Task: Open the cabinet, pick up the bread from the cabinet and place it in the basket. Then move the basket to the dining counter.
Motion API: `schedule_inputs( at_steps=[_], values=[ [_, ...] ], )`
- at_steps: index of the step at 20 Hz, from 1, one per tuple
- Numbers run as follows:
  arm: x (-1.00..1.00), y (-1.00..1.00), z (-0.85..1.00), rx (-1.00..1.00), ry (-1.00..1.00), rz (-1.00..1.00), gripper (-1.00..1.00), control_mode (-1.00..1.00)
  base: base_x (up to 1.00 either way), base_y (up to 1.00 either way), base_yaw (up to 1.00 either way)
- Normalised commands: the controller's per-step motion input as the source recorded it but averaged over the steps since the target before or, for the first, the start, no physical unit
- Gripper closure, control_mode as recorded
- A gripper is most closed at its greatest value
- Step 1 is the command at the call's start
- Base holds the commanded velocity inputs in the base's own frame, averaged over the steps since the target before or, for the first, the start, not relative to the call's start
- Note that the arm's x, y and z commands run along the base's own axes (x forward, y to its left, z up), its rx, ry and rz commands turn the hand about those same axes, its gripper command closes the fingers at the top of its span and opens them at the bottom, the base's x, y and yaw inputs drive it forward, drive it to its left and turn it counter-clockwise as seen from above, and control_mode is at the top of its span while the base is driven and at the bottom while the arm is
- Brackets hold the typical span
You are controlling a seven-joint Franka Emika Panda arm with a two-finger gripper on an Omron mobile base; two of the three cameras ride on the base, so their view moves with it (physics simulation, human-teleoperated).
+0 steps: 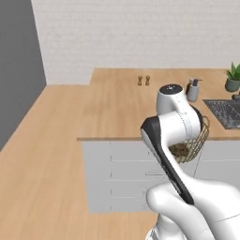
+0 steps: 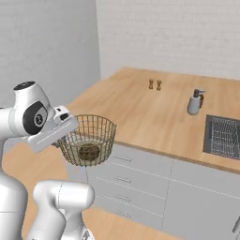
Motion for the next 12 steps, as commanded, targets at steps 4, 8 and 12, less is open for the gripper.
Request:
schedule_inputs(
  at_steps=[4,8,12],
  values=[
    [0.0,0.0,0.0,0.0,0.0,0.0,1.0,1.0,0.44,-0.62,-0.15],
    [0.0,0.0,0.0,0.0,0.0,0.0,1.0,1.0,0.18,-0.64,-0.11],
    [0.0,0.0,0.0,0.0,0.0,0.0,1.0,1.0,0.5,-0.47,-0.08]
  ],
)
